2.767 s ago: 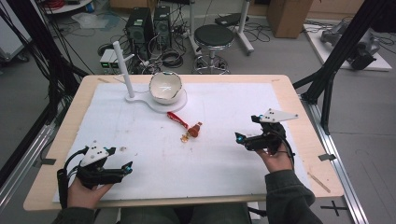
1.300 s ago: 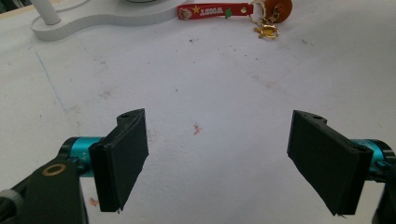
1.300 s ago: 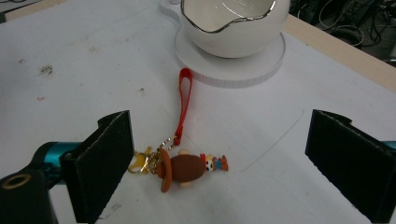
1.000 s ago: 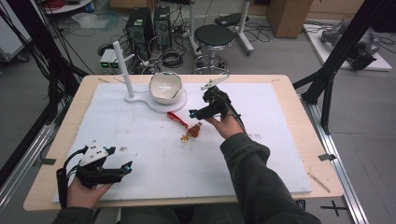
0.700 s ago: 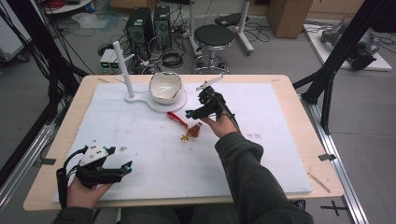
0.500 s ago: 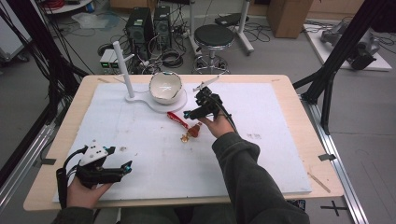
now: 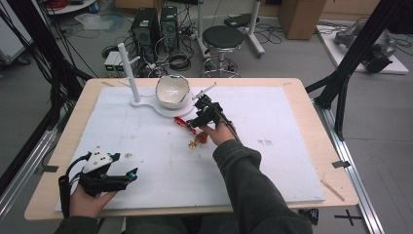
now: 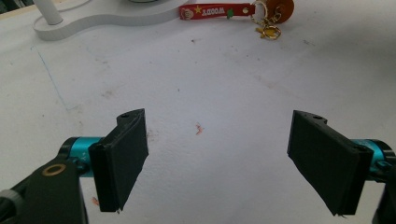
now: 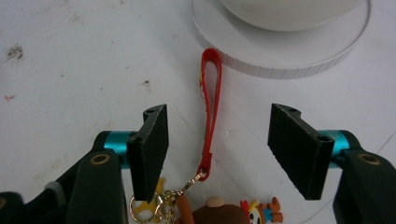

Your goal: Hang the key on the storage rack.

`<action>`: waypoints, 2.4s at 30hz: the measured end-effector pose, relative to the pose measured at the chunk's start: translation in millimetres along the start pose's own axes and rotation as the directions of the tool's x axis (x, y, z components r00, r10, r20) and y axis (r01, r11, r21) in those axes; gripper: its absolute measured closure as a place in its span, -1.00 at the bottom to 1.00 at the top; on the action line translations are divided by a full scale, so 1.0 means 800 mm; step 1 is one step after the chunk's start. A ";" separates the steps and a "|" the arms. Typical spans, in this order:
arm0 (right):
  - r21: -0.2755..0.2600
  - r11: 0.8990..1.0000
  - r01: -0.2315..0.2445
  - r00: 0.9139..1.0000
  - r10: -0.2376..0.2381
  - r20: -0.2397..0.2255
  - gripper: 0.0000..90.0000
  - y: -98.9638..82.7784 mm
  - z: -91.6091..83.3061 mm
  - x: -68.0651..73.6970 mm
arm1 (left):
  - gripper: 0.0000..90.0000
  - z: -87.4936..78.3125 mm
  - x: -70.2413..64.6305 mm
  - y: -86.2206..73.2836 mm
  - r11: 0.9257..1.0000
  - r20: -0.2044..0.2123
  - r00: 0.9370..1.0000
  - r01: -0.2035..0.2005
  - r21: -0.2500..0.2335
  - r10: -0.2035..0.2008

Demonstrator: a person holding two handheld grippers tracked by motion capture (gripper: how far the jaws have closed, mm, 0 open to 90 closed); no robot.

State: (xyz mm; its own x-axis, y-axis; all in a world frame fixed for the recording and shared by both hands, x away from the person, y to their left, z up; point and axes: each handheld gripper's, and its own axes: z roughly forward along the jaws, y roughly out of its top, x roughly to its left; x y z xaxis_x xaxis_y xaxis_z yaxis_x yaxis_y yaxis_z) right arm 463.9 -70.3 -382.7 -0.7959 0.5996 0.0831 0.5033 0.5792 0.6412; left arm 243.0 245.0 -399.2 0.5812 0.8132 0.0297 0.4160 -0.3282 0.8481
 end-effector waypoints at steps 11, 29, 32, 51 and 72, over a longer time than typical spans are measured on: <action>0.051 0.999 -0.009 1.000 0.009 -0.002 0.13 0.000 0.020 0.002 | -0.54 0.000 0.000 0.000 1.000 0.002 1.000 0.002 -0.002 -0.002; 0.118 0.992 -0.043 0.999 0.043 0.001 0.35 -0.003 0.040 0.001 | -0.55 0.001 0.000 0.001 1.000 -0.001 1.000 -0.003 -0.003 0.003; 0.126 0.991 -0.044 0.999 0.044 0.006 0.38 -0.004 0.043 0.000 | -0.55 0.001 0.000 0.001 1.000 0.002 1.000 0.000 -0.003 0.000; 0.175 0.984 -0.041 0.999 0.040 0.009 0.74 -0.006 0.054 0.001 | -0.55 0.001 0.000 0.001 1.000 0.003 1.000 -0.001 -0.003 0.001; 0.124 0.992 0.001 0.999 0.004 -0.039 0.90 -0.001 0.033 0.009 | -0.55 0.001 0.001 0.001 1.000 -0.002 1.000 0.000 -0.002 0.000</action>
State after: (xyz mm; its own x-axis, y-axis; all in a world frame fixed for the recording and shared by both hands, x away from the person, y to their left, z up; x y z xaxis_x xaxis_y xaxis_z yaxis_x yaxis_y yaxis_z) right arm 466.5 -51.6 -402.4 -0.8068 0.5795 0.1153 0.5402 0.6442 0.5414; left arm 244.0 244.9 -398.9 0.5800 0.8141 0.0307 0.4143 -0.3272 0.8493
